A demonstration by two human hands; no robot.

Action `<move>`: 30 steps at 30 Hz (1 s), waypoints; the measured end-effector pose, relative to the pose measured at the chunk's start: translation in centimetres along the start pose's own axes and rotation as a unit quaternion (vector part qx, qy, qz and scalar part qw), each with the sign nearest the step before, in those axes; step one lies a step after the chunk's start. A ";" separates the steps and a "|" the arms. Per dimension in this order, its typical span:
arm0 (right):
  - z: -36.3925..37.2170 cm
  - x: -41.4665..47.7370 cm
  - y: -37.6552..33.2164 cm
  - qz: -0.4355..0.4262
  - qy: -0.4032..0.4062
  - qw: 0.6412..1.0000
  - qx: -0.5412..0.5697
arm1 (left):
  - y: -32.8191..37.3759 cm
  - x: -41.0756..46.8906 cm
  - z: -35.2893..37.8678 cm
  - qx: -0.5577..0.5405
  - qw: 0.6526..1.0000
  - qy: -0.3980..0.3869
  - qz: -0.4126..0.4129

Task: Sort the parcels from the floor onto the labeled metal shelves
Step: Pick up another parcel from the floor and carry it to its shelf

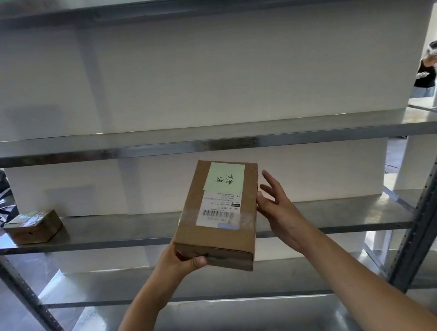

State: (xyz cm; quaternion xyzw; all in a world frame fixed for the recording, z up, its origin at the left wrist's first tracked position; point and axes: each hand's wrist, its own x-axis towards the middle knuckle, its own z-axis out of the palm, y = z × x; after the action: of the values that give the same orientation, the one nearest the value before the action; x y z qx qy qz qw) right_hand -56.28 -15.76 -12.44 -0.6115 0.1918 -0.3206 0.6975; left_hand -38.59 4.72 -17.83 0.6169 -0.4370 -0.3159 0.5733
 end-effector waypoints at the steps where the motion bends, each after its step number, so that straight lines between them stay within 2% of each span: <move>1: -0.2 0.0 -0.1 -0.007 -0.008 1.000 -0.010 | 0.1 -0.2 -0.3 0.007 1.000 -0.012 0.000; 6: -0.7 0.1 -0.4 -0.041 -0.069 0.996 -0.029 | 0.5 -0.5 -1.1 0.019 0.999 -0.030 0.006; 13: -0.5 0.6 -1.0 -0.077 -0.007 0.997 -0.014 | 0.7 0.0 -0.9 -0.029 0.999 0.036 0.011; 15: -0.3 0.4 -1.0 -0.077 0.004 0.997 0.001 | 0.6 0.4 -0.7 -0.071 0.994 0.081 0.015; 18: -0.3 0.2 -0.9 -0.067 0.009 0.998 0.011 | 0.6 0.9 0.0 -0.182 0.966 0.180 0.021; 22: -0.1 0.1 -0.4 -0.051 0.024 0.998 0.019 | 1.3 1.2 0.9 -0.213 0.949 0.224 0.059; 25: 0.0 0.0 -0.3 -0.049 0.031 0.998 0.025 | 1.7 1.2 1.1 -0.206 0.952 0.215 0.074; 30: -0.1 -0.1 -0.6 -0.049 0.035 0.997 0.041 | 1.4 1.1 1.1 -0.143 0.979 0.132 0.056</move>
State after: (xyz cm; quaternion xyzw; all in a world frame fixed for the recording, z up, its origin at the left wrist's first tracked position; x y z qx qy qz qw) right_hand -56.55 -15.81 -11.83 -0.5798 0.1725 -0.3831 0.6981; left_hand -39.39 3.29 -16.55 0.5391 -0.3421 -0.2583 0.7250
